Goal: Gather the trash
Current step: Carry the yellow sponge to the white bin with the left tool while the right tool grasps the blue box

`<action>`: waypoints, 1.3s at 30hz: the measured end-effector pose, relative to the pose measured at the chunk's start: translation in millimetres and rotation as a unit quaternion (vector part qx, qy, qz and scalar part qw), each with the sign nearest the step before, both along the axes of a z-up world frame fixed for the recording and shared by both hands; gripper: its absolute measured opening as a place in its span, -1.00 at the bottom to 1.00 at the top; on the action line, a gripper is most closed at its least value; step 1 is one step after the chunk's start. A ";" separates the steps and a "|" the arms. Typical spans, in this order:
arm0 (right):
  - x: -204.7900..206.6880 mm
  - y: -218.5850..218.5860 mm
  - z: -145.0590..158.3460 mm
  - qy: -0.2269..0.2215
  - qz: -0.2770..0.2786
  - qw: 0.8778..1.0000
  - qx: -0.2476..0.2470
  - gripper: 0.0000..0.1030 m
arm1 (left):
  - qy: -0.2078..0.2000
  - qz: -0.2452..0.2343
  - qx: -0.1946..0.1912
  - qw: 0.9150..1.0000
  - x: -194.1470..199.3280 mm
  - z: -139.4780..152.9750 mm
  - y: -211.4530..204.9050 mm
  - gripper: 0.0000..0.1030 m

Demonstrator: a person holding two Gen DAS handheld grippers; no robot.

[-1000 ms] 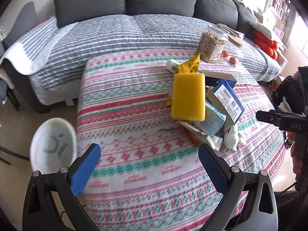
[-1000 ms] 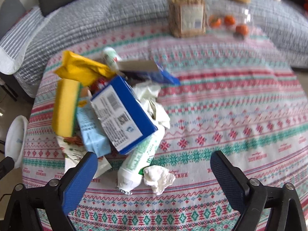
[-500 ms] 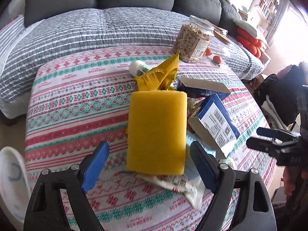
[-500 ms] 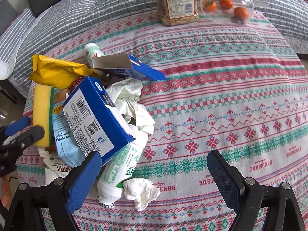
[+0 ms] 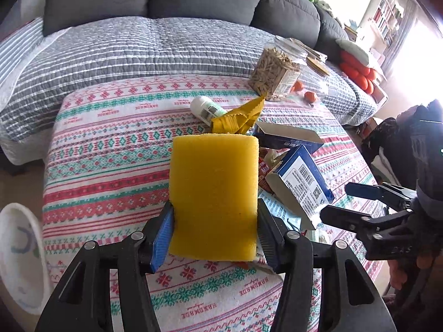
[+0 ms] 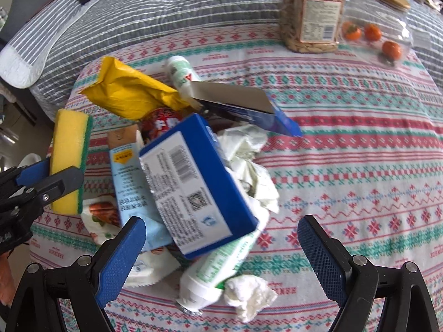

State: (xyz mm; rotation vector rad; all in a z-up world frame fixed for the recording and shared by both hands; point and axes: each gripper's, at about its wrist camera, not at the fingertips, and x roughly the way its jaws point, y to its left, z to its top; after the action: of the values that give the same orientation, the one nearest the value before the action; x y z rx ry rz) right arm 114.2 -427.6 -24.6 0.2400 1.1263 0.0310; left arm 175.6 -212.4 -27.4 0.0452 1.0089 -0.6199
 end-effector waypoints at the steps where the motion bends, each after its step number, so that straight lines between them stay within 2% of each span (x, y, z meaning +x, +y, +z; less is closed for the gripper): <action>1: 2.8 3.3 -0.4 0.000 0.002 1.000 0.000 0.82 | -0.001 0.003 -0.001 1.000 -1.1 2.1 4.1 0.13; 8: 21.3 23.1 -9.2 0.011 0.015 1.000 -0.015 0.68 | -0.006 0.019 0.007 1.000 -9.8 6.3 31.4 0.13; 10: 25.2 25.7 -11.8 0.013 0.015 1.000 -0.023 0.60 | -0.006 0.023 0.012 1.000 -11.5 5.5 39.0 0.13; 12: 28.3 25.6 -14.4 0.017 0.014 0.999 -0.028 0.34 | -0.005 0.028 0.015 0.999 -12.8 4.7 46.9 0.13; 19: 26.0 25.3 -8.7 0.007 0.011 0.999 -0.040 0.31 | -0.009 0.046 0.019 0.999 -17.4 8.7 74.9 0.13; 29: 8.4 30.9 28.4 -0.032 0.011 0.999 -0.037 0.31 | -0.016 0.083 0.016 0.996 -20.9 17.9 125.4 0.13; 39: 8.1 78.6 59.1 -0.069 0.042 0.997 -0.005 0.31 | -0.012 0.149 0.023 0.988 -21.9 16.2 200.1 0.13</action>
State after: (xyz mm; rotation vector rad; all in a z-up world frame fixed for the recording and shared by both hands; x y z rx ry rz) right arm 122.3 -349.0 34.6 0.1796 0.9973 0.1154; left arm 153.7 -12.3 -11.2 -0.0576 0.9827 -0.3221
